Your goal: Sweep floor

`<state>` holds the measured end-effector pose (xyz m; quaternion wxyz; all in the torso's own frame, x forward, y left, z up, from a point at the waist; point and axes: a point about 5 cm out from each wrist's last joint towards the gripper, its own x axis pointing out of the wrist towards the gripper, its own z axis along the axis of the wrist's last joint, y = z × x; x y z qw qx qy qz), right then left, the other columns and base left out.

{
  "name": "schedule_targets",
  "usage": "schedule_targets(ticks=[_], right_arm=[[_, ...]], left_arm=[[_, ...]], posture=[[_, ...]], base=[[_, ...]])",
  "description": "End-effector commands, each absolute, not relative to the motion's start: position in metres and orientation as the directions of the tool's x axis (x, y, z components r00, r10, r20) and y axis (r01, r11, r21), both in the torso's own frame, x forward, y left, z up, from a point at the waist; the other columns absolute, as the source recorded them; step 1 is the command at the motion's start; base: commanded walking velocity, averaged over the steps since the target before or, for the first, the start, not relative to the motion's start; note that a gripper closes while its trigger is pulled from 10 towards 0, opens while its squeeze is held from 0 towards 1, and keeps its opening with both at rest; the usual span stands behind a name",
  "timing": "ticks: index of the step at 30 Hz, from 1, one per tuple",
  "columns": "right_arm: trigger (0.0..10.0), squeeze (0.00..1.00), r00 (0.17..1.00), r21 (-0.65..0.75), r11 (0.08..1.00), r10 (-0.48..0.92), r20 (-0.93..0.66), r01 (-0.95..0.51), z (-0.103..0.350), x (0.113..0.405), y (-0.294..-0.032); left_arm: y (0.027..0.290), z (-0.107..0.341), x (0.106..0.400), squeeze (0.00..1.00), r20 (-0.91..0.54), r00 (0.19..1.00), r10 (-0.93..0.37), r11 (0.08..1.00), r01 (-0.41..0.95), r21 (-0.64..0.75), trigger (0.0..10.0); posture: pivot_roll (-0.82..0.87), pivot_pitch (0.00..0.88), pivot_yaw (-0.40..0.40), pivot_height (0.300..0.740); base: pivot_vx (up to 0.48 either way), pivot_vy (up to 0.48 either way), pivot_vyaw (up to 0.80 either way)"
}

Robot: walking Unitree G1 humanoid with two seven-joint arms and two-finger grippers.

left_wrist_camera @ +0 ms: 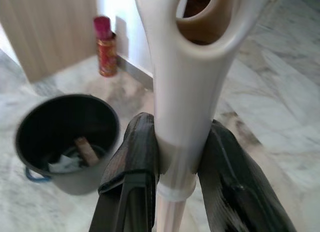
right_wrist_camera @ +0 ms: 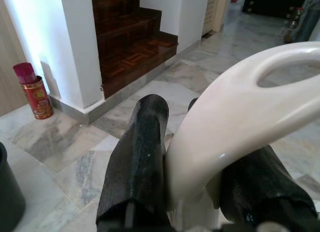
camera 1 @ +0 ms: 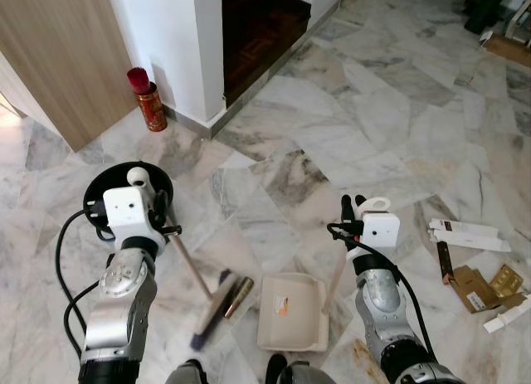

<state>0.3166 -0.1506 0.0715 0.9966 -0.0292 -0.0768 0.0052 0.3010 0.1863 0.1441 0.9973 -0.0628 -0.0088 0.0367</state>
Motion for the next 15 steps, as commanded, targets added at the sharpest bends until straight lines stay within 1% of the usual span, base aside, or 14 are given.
schedule_targets(ticks=[1, 2, 3, 5, 7, 9, 10, 15], right_arm=[[10.0, 0.00, 0.998, -0.086, 0.996, 0.014, 0.067, -0.009, 0.053, 0.306, -0.155], [10.0, 0.00, 0.998, -0.086, 0.996, 0.014, 0.067, -0.009, 0.053, 0.306, -0.155], [10.0, 0.00, 0.998, -0.087, 0.996, 0.013, 0.068, -0.007, 0.053, 0.306, -0.156], [10.0, 0.00, 0.998, -0.088, 0.996, 0.011, 0.068, -0.005, 0.053, 0.305, -0.157], [10.0, 0.00, 0.998, -0.091, 0.996, 0.009, 0.064, -0.003, 0.052, 0.305, -0.157], [10.0, 0.00, 0.998, -0.091, 0.996, 0.007, 0.065, -0.002, 0.052, 0.305, -0.157], [10.0, 0.00, 0.998, -0.092, 0.996, 0.006, 0.064, 0.000, 0.053, 0.306, -0.158], [10.0, 0.00, 0.998, -0.088, 0.996, -0.001, 0.065, 0.007, 0.055, 0.309, -0.158]], left_arm=[[0.174, 0.141, 0.303, 0.00, -0.050, 0.999, 0.000, 0.974, -0.012, -0.227, 10.0], [0.174, 0.141, 0.303, 0.00, -0.050, 0.999, 0.000, 0.974, -0.012, -0.227, 10.0], [0.172, 0.141, 0.304, 0.00, -0.058, 0.998, -0.008, 0.956, -0.010, -0.294, 10.0], [0.170, 0.143, 0.306, 0.00, -0.064, 0.998, -0.019, 0.947, -0.003, -0.323, 10.0], [0.168, 0.147, 0.309, 0.00, -0.063, 0.998, -0.018, 0.911, -0.009, -0.412, 10.0], [0.167, 0.151, 0.311, 0.00, -0.059, 0.998, -0.020, 0.895, -0.009, -0.447, 10.0], [0.166, 0.157, 0.314, 0.00, -0.046, 0.999, -0.026, 0.871, 0.000, -0.492, 10.0], [0.167, 0.164, 0.317, 0.00, -0.032, 0.999, -0.034, 0.850, 0.012, -0.526, 10.0]], posture=[[0.14, 0.316, -0.095, 0.740], [0.14, 0.316, -0.095, 0.740], [0.14, 0.317, -0.095, 0.740], [0.14, 0.317, -0.095, 0.740], [0.13, 0.321, -0.096, 0.740], [0.13, 0.320, -0.096, 0.740], [0.13, 0.318, -0.096, 0.740], [0.13, 0.305, -0.096, 0.740]], base=[[0.000, 0.000, 0.00], [0.000, 0.000, 0.00], [0.000, 0.000, 0.00], [0.000, 0.000, 0.00], [0.000, 0.000, 0.00], [0.000, 0.000, 0.00], [0.000, 0.000, 0.00], [0.000, 0.000, 0.00]])
